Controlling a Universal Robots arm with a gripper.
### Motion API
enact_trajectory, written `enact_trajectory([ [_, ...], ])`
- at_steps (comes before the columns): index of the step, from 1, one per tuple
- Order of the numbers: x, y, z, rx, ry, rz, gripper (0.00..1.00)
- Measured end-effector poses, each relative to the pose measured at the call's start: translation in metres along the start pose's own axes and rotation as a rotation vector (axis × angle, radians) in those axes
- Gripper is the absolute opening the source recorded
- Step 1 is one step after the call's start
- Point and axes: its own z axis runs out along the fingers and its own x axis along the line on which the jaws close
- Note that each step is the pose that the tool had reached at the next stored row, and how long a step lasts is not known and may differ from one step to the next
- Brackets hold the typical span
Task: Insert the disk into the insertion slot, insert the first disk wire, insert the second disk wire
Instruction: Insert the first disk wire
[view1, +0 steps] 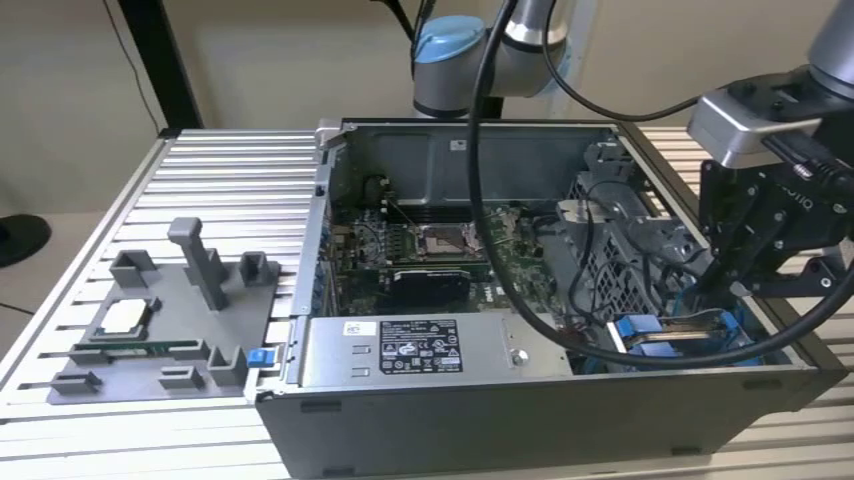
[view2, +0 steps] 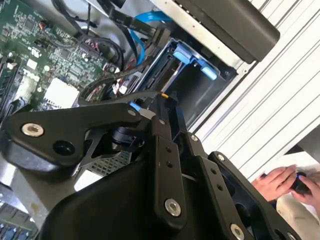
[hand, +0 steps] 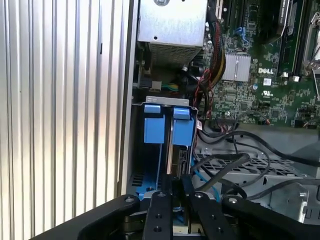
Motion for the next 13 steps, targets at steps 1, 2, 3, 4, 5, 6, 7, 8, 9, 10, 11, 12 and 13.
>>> enact_trajectory([
  [1,0.0001,-0.0008,0.0004,-0.0079,-0.0012,0.000,0.00],
  [2,0.0001,-0.0017,0.0012,-0.0138,-0.0027,0.000,0.00],
  [3,0.0002,-0.0025,0.0019,-0.0169,-0.0041,0.001,0.00],
  [4,0.0003,-0.0037,0.0027,-0.0185,-0.0060,0.001,0.00],
  [5,0.0004,-0.0051,0.0035,-0.0194,-0.0082,0.001,0.00],
  [6,0.0005,-0.0066,0.0042,-0.0198,-0.0113,0.001,0.00],
  [7,0.0006,-0.0080,0.0049,-0.0196,-0.0179,0.001,0.00],
  [8,0.0007,-0.0092,0.0056,-0.0194,-0.0251,0.001,0.00],
  [9,0.0007,-0.0104,0.0064,-0.0194,-0.0309,0.001,0.00],
  [10,0.0008,-0.0113,0.0070,-0.0197,-0.0358,0.002,0.00],
  [11,0.0009,-0.0119,0.0076,-0.0199,-0.0409,0.002,0.00],
  [12,0.0009,-0.0123,0.0080,-0.0206,-0.0453,0.003,0.00],
  [13,0.0009,-0.0125,0.0087,-0.0220,-0.0478,0.005,0.00],
])
